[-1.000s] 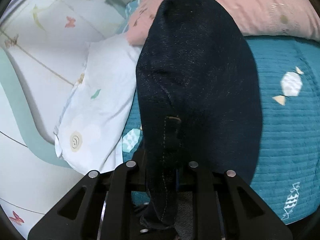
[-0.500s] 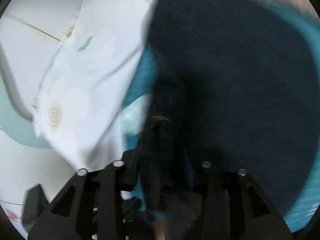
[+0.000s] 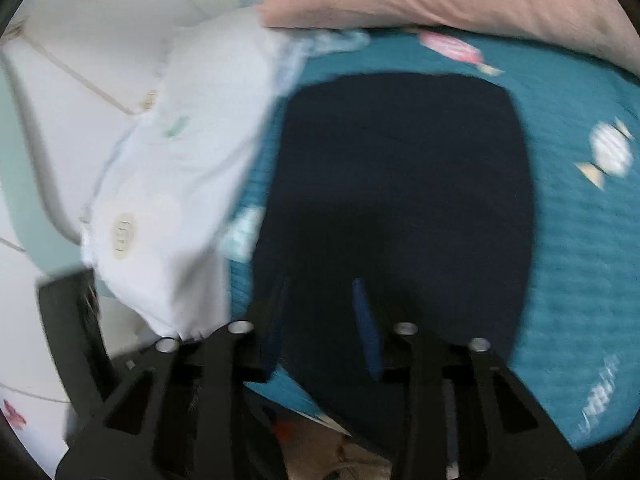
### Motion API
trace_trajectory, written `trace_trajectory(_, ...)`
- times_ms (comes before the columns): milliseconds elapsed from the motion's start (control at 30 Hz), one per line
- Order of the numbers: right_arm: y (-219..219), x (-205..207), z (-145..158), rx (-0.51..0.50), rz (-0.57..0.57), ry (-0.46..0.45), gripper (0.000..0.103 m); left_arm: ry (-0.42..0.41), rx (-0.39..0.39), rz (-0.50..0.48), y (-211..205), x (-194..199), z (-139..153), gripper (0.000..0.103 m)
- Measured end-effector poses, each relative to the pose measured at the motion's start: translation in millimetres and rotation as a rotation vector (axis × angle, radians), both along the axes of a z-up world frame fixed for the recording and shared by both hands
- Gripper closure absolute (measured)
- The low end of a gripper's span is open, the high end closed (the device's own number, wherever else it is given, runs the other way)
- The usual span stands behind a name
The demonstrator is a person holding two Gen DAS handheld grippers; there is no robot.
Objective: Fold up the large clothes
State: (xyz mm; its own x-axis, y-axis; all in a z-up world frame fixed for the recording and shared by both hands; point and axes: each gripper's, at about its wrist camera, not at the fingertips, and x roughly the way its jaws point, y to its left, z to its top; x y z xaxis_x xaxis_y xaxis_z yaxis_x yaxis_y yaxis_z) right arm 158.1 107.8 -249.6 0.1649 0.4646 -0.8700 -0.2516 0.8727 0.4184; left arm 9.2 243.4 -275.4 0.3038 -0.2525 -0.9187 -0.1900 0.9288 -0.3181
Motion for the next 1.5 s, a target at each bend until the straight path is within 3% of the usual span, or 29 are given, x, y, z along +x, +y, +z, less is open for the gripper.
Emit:
trace_trajectory(67,-7.0,-12.8,-10.9,-0.022,0.001,0.034,0.093,0.034,-0.026,-0.030,-11.5,10.2,-13.1,0.098)
trace_trajectory(133,-13.0,-26.0,-30.2,-0.060,-0.021,0.084,0.093,0.086,0.009,-0.044,-19.2,17.9,-41.7,0.098)
trace_trajectory(200,-17.4,-30.8,-76.2,-0.130,-0.061,0.152,0.103,0.144,0.056,-0.042,-20.7,23.7,-86.2,0.100)
trace_trajectory(267,-23.9,-28.1,-109.0,-0.088,-0.087,0.145,0.103,0.122,0.031,-0.030,-15.9,22.9,-93.6,0.101)
trace_trajectory(333,-37.0,-25.7,-105.8,-0.005,-0.163,0.209,0.103,0.142,0.022,-0.040,-12.0,25.8,-80.9,0.101)
trace_trajectory(467,-28.7,-33.7,-79.4,-0.082,-0.106,0.191,0.101,0.152,0.075,-0.069,-10.7,21.8,-63.4,0.100)
trace_trajectory(567,-21.0,-52.5,-71.3,-0.106,-0.041,0.206,0.102,0.156,0.062,-0.110,-14.2,11.5,-60.2,0.101)
trace_trajectory(633,-17.6,-63.4,-87.1,-0.130,-0.009,0.240,0.103,0.192,0.088,-0.111,-13.9,6.7,-75.4,0.101)
trace_trajectory(733,-16.3,-65.3,-119.6,-0.120,-0.017,0.224,0.103,0.167,0.069,-0.095,-8.6,7.8,-85.3,0.101)
trace_trajectory(933,-19.3,-78.5,-86.2,-0.217,0.005,0.170,0.103,0.165,0.143,-0.129,-8.2,7.5,-69.9,0.101)
trace_trajectory(1100,-27.1,-69.3,-124.9,-0.120,-0.039,0.241,0.103,0.180,0.074,-0.082,7.5,13.2,-77.1,0.100)
trace_trajectory(1200,-36.1,-69.1,-91.8,-0.078,-0.068,0.267,0.103,0.177,0.037,-0.079,19.4,15.0,-73.6,0.101)
trace_trajectory(1267,-45.1,-66.4,-68.1,-0.170,-0.077,0.163,0.097,0.174,0.028,-0.073,28.0,15.3,-76.6,0.101)
trace_trajectory(1300,-52.1,-61.6,-68.5,-0.196,-0.094,0.154,0.097,0.175,0.029,-0.069,34.2,12.9,-80.6,0.101)
trace_trajectory(1400,-61.8,-49.1,-104.7,-0.132,-0.149,0.258,0.100,0.176,0.044,-0.064,37.5,15.1,-80.4,0.100)
trace_trajectory(1500,-48.2,-56.7,-119.9,-0.204,-0.115,0.223,0.103,0.177,0.048,-0.064,36.2,15.5,-83.4,0.100)
